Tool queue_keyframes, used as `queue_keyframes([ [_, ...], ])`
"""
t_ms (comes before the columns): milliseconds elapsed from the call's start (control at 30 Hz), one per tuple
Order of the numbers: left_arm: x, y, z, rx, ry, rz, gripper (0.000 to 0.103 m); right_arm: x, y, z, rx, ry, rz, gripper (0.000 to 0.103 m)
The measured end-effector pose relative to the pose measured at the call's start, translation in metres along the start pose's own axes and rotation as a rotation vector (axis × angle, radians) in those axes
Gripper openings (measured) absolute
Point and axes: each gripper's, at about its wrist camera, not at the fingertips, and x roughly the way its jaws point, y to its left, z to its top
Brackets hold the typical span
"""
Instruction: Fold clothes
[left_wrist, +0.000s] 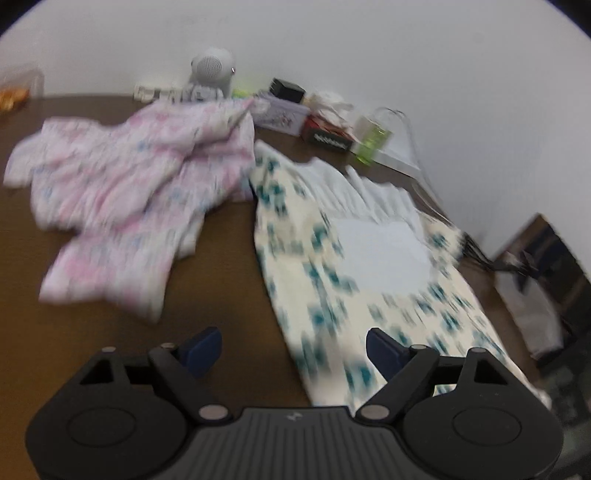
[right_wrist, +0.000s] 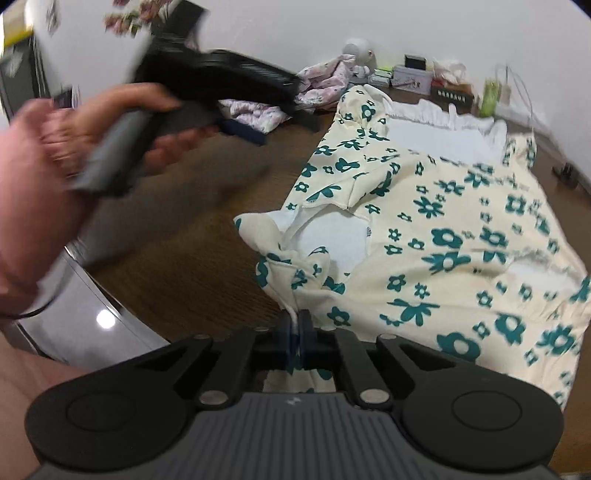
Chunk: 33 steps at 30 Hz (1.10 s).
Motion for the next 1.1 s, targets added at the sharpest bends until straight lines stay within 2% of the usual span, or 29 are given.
queue_keyframes([
  [100, 0.03, -0.01, 0.028, 0.037, -0.028, 0.086, 0.083, -0.003, -0.014, 0.0, 0.069, -0.02, 0.068, 0.003],
  [200, 0.054, -0.012, 0.047, 0.069, -0.016, 0.134, 0.083, -0.007, -0.028, 0.001, 0.108, -0.042, 0.126, 0.003],
  [333, 0.071, -0.004, 0.055, 0.043, -0.012, 0.135, 0.072, -0.01, -0.044, 0.001, 0.135, -0.058, 0.176, 0.003],
  [433, 0.083, 0.002, 0.061, 0.024, -0.009, 0.136, 0.069, -0.009, -0.051, 0.002, 0.137, -0.055, 0.207, 0.003],
  [500, 0.087, 0.001, 0.064, 0.019, -0.005, 0.124, 0.059, -0.008, -0.051, 0.002, 0.136, -0.051, 0.218, 0.003],
  [533, 0.089, 0.0, 0.066, 0.017, -0.003, 0.118, 0.044, -0.007, -0.051, 0.001, 0.136, -0.049, 0.224, 0.003],
  [567, 0.091, 0.0, 0.067, 0.015, -0.001, 0.112, 0.024, -0.006, -0.052, 0.001, 0.135, -0.047, 0.229, 0.003],
  [600, 0.093, -0.001, 0.069, 0.012, 0.001, 0.106, 0.015, -0.005, -0.052, 0.001, 0.134, -0.045, 0.234, 0.003],
  [667, 0.094, -0.002, 0.069, 0.009, -0.003, 0.112, 0.008, -0.004, -0.052, 0.0, 0.133, -0.042, 0.245, 0.003],
  [733, 0.094, -0.001, 0.069, -0.002, -0.015, 0.119, 0.006, -0.003, -0.052, -0.001, 0.128, -0.038, 0.254, 0.003],
  [833, 0.087, 0.011, 0.073, -0.08, -0.045, 0.102, 0.005, -0.007, -0.05, -0.004, 0.102, -0.038, 0.257, 0.002],
  [1100, 0.072, 0.019, 0.073, -0.136, -0.054, 0.086, 0.004, -0.018, -0.055, -0.009, 0.086, -0.056, 0.274, 0.002],
])
